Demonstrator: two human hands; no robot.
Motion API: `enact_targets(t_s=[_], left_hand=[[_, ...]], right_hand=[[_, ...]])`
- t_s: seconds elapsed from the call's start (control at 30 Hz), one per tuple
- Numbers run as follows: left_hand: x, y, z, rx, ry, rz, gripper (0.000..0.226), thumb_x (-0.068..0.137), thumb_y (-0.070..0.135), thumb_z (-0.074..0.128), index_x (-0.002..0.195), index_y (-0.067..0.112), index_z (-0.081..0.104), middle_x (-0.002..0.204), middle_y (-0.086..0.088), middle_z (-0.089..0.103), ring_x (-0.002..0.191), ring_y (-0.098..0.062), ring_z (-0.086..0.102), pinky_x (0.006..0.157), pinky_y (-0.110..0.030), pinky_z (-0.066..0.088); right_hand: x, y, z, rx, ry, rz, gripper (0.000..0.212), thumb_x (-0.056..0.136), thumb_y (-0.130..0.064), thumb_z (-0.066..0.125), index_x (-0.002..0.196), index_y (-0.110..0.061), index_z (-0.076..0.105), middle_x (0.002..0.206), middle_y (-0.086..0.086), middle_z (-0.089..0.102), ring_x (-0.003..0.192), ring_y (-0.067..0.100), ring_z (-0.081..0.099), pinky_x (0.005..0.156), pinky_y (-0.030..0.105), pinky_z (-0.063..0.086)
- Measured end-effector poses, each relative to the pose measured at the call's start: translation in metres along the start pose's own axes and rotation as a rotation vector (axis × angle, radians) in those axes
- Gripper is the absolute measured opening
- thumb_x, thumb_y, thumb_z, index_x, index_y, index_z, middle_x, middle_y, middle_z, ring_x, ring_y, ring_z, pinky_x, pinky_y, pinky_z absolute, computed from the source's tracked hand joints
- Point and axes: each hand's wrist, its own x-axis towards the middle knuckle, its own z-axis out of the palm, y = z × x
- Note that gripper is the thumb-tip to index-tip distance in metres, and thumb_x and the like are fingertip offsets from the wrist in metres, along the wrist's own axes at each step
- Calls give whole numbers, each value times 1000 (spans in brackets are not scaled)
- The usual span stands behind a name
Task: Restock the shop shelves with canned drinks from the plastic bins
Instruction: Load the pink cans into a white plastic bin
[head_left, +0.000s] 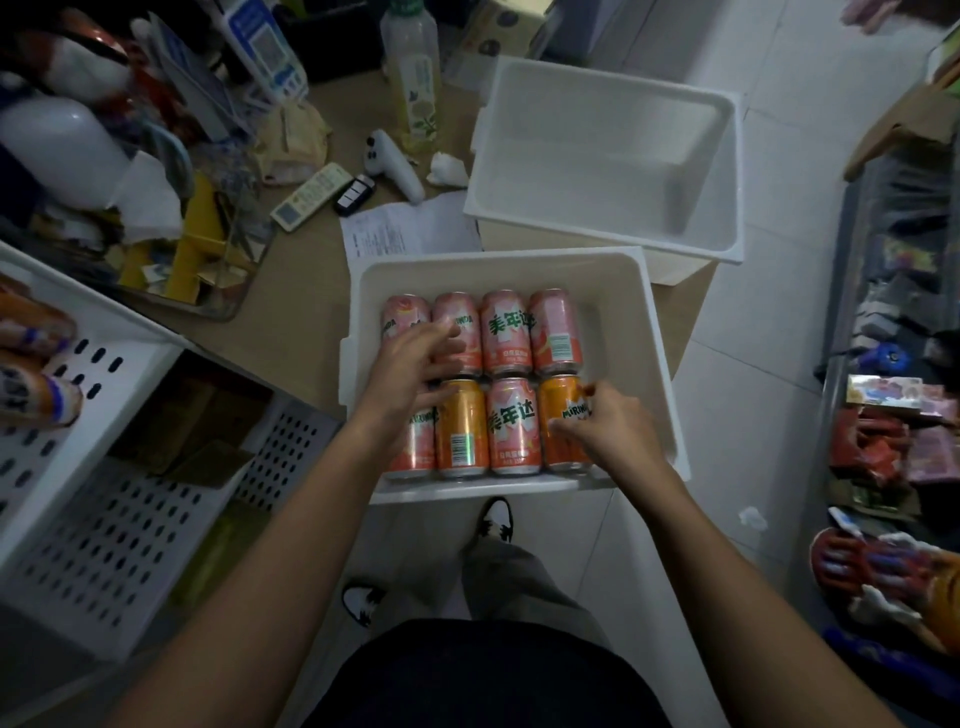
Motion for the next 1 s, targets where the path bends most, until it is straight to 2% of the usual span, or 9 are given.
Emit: enact_targets(t_s=[0.13,0.23,0.3,0.4,0.53,0.67,0.77,0.9,1.0], left_hand=[[-6,0,-14,-41,-2,8,34,99,41,57,121,16,66,120,-3,71,111,-22,69,99,-47,56],[-19,6,-26,-87,-10,40,28,99,36,58,116,16,67,112,-3,74,105,-22,69,93,-42,58],[-32,18,-41,-123,3,96,25,96,34,62,113,17,67,107,-3,74,101,-22,69,95,-46,55],[-58,47,-77,-167,51,216,27,94,33,64,113,14,66,108,-8,74,100,-26,70,96,-47,54],[-106,90,-141,-133,225,419,29,99,33,59,119,12,65,114,-10,74,104,-28,71,94,-43,56],[-162,122,-209,-143,503,588,26,104,25,53,122,9,63,114,-10,74,103,-27,72,90,-40,58],[-204,136,-253,-181,694,669,25,104,23,52,123,11,64,114,-9,74,100,-23,73,88,-37,56],[-256,139,-297,-213,863,740,23,104,25,52,121,18,65,115,-1,75,104,-21,73,95,-39,56],[-285,137,-319,-225,951,768,20,104,23,52,118,20,66,114,0,75,106,-22,72,99,-41,56]], right_hand=[[1,-3,-1,11,-54,30,53,83,-47,77,122,-19,54,113,6,69,96,24,68,88,46,58],[-8,-12,-11,-148,-1,-13,46,89,-52,67,116,-15,60,110,12,70,96,31,67,83,38,54],[-15,-31,-16,-200,150,-142,49,89,-60,59,113,-18,64,110,13,72,100,35,67,81,38,53],[-28,-92,-17,129,194,-442,49,83,-67,57,110,-28,67,106,-2,75,97,17,72,87,44,58],[-64,-207,-9,538,-104,-780,60,83,-64,68,131,-29,61,125,-9,69,114,3,66,95,34,56],[-119,-313,3,657,-385,-1014,50,88,-35,69,136,-25,58,130,-8,66,114,1,65,89,17,55],[-160,-374,18,703,-515,-1135,44,93,-25,69,136,-24,59,131,-6,66,117,5,64,94,22,55],[-212,-431,35,714,-629,-1259,45,95,-26,67,138,-25,56,132,-11,64,112,-5,63,79,9,52],[-240,-458,46,704,-631,-1325,48,94,-31,69,140,-27,55,134,-12,63,112,-4,63,83,10,52]])
